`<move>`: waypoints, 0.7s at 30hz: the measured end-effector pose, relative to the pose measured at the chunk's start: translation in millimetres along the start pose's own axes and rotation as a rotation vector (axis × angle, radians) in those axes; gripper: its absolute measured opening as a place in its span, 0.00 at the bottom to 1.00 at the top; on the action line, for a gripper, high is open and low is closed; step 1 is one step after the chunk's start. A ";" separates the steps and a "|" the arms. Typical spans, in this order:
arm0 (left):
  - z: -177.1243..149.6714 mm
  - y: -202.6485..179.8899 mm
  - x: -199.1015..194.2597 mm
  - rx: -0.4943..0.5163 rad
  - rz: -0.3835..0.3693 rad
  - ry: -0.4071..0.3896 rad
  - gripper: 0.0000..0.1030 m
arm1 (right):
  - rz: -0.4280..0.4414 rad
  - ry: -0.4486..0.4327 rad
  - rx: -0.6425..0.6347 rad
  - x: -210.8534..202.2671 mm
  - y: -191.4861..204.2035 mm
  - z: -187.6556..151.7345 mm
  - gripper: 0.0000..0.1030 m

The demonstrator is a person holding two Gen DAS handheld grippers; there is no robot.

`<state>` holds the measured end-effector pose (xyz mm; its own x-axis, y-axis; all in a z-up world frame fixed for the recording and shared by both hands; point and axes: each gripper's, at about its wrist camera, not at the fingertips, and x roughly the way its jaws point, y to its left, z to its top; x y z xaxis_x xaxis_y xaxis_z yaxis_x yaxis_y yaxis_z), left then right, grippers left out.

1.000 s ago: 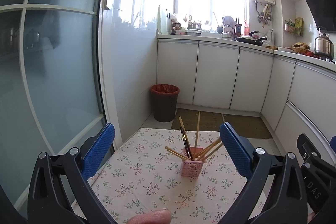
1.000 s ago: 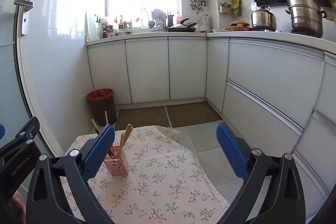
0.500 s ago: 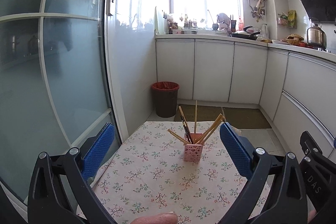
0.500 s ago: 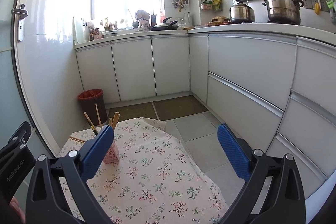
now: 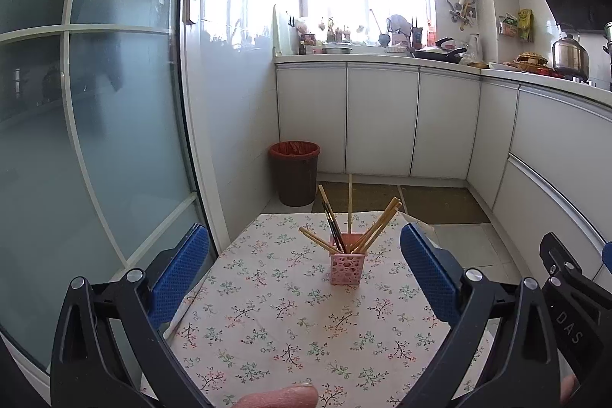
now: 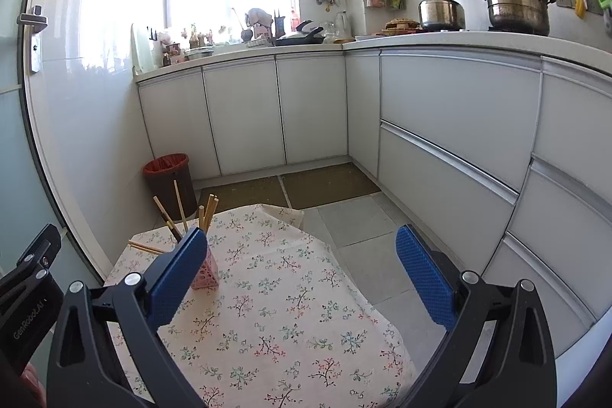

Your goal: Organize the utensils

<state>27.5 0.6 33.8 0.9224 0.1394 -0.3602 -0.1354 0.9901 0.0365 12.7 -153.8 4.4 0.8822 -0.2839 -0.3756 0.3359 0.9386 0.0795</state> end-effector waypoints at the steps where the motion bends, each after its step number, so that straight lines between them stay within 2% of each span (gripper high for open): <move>1: -0.3 0.2 -0.3 0.000 -0.001 0.002 0.93 | 0.001 0.003 0.002 0.4 -0.2 -0.1 0.94; 21: -0.9 0.3 6.2 0.004 -0.002 0.024 0.93 | 0.010 0.021 0.013 2.8 -1.3 -0.2 0.94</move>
<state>32.8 1.7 30.7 0.9138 0.1366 -0.3825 -0.1315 0.9905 0.0394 14.6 -155.8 3.1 0.8785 -0.2707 -0.3937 0.3318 0.9385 0.0952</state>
